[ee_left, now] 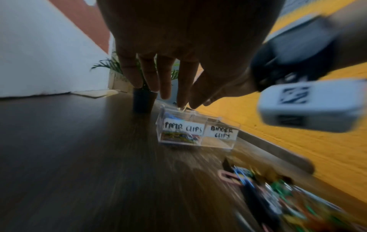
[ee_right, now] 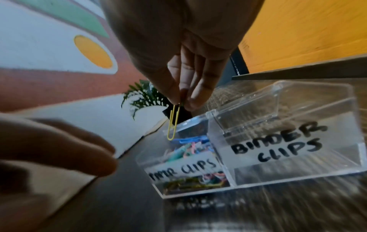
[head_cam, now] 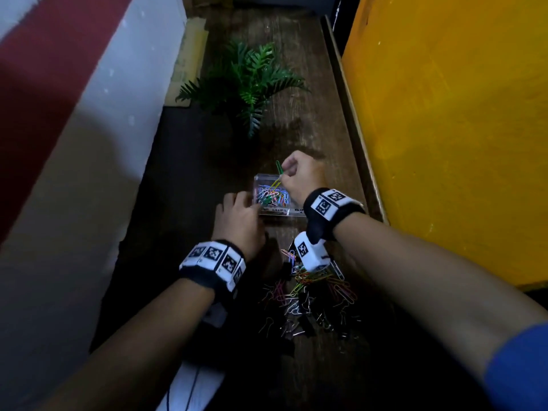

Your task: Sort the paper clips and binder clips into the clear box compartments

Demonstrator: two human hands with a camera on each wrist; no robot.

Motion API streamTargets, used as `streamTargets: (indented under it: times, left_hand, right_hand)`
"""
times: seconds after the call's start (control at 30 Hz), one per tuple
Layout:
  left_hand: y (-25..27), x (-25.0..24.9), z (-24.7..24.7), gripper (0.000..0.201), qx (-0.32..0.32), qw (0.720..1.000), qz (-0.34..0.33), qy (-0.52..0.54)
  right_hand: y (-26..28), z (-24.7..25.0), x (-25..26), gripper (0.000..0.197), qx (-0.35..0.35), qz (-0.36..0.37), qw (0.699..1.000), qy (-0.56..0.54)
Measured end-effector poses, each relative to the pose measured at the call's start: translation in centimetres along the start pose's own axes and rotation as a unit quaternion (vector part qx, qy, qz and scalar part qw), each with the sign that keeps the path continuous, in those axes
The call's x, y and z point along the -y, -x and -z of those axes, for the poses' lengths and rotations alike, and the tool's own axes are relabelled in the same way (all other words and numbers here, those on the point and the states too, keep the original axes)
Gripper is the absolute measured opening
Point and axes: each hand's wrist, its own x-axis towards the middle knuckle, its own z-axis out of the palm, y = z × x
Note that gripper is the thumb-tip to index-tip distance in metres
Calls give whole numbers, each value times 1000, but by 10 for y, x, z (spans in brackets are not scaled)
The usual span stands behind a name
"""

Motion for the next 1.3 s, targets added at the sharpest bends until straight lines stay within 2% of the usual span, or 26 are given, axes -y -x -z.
streamTargets:
  times: [0.13,0.23,0.3,0.37,0.43,0.5,0.57,0.67,0.8,0.93,1.1,1.2,1.3]
  left_hand:
    - [35,8,-11,39,27,998,19,46]
    - [55,8,-23,38,43,997,13,70]
    - [63,5,-31,37,53,996,0,74]
    - [69,-2,-36,35,58,994,-13,88]
    - [75,-9,-42,32,62,992,-45,100]
    - [83,-15,-49,27,80,990,-72,94]
    - [91,-19,-56,23,100,987,-92,80]
    - [97,-21,-64,32,125,985,-103,56]
    - [90,-16,-65,38,136,984,-113,28]
    - [81,-13,-62,28,117,986,-115,40]
    - [76,-13,-59,18,97,988,-112,53]
    - [76,-14,-58,20,96,989,-109,39]
    - [78,-14,-59,26,123,987,-106,15]
  right_hand:
    - [-4,-13,-7,14,69,-3,989,132]
    - [-2,-12,-9,16,137,15,961,240]
    - [1,-5,-8,16,173,34,941,287]
    - [5,2,-10,24,194,65,928,311]
    - [14,12,-14,27,178,106,935,289]
    - [30,24,-20,24,134,131,954,233]
    - [54,37,-30,22,103,135,967,191]
    - [106,54,-50,20,93,117,976,161]
    - [176,51,-81,18,113,139,968,177]
    - [220,38,-104,25,151,180,947,221]
    - [233,39,-119,23,143,157,941,264]
    - [229,44,-118,17,129,144,942,276]
    - [226,44,-110,15,121,146,941,281]
